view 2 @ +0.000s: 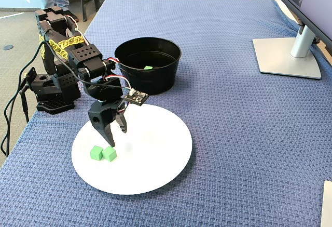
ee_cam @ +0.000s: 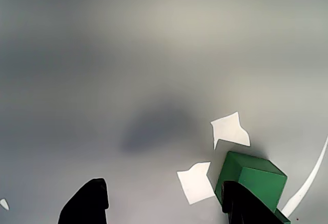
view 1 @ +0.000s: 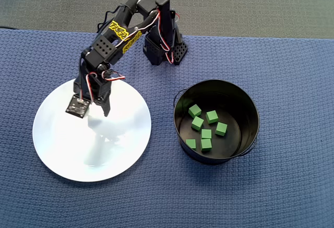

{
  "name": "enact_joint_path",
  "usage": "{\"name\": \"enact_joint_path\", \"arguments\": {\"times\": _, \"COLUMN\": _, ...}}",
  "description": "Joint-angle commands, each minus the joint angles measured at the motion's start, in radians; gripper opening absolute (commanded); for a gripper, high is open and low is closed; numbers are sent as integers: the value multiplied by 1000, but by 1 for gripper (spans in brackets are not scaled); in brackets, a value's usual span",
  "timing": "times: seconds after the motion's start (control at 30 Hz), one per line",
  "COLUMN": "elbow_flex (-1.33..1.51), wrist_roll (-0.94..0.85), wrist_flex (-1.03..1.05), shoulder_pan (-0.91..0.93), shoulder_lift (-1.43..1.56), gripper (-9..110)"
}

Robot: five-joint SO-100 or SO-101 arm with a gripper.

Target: Pick up the green cubes from the white plate and place them in the black recipient

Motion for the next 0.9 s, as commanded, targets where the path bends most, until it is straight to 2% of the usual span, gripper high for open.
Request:
{"name": "enact_joint_path", "arguments": {"times": 0.0, "elbow_flex": -81, "wrist_roll": -41, "wrist_flex": 0, "shoulder_pan": 20, "shoulder_lift": 9, "gripper": 21}}
{"name": "enact_joint_path", "arguments": {"times": 0.23, "elbow_flex": -107, "wrist_roll": -8, "wrist_flex": 81, "shoulder_pan": -3, "shoulder_lift": 86, "gripper": 21}}
{"name": "enact_joint_path", "arguments": {"times": 0.87, "elbow_flex": -107, "wrist_roll": -80, "wrist_flex": 5, "shoulder_pan": 112, "shoulder_lift": 34, "gripper": 21}}
